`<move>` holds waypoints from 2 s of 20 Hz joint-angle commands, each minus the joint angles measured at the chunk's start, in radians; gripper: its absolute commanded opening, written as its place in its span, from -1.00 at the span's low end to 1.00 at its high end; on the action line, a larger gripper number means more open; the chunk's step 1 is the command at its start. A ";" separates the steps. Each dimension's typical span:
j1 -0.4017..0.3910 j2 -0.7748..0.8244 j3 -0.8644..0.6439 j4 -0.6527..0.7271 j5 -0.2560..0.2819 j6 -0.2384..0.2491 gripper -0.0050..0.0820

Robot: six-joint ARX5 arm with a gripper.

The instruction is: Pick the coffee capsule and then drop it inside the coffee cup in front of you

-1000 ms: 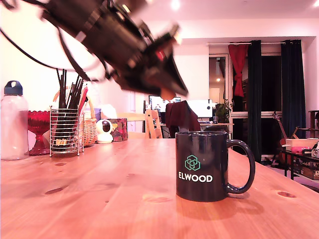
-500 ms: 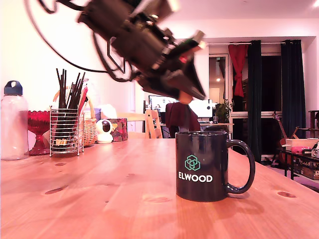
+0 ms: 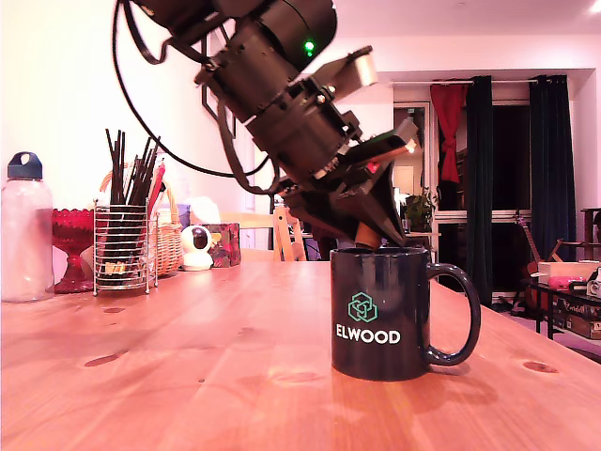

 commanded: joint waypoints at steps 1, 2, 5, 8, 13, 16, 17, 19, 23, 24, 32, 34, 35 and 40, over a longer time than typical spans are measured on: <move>-0.010 0.017 0.008 -0.004 -0.002 0.005 -0.46; -0.010 0.017 0.008 -0.011 -0.002 0.005 -0.46; -0.010 0.017 0.008 -0.026 -0.002 0.004 -0.46; -0.010 0.017 0.008 -0.035 -0.002 0.004 -0.46; -0.010 0.017 0.008 -0.040 -0.002 0.004 -0.46; -0.009 0.017 0.008 -0.042 -0.002 0.004 -0.46; -0.009 0.017 0.008 -0.042 -0.002 0.004 -0.46; -0.008 0.017 0.008 -0.043 -0.002 0.004 -0.46; -0.008 0.017 0.008 -0.049 0.002 0.000 0.80; -0.009 0.017 0.008 -0.064 0.003 -0.013 0.93; -0.008 0.009 0.009 -0.097 0.040 -0.022 0.89; -0.008 -0.004 0.009 -0.105 0.052 -0.022 0.74; -0.008 -0.012 0.009 -0.106 0.056 -0.022 0.62; -0.004 -0.078 0.009 -0.110 0.058 -0.025 -0.37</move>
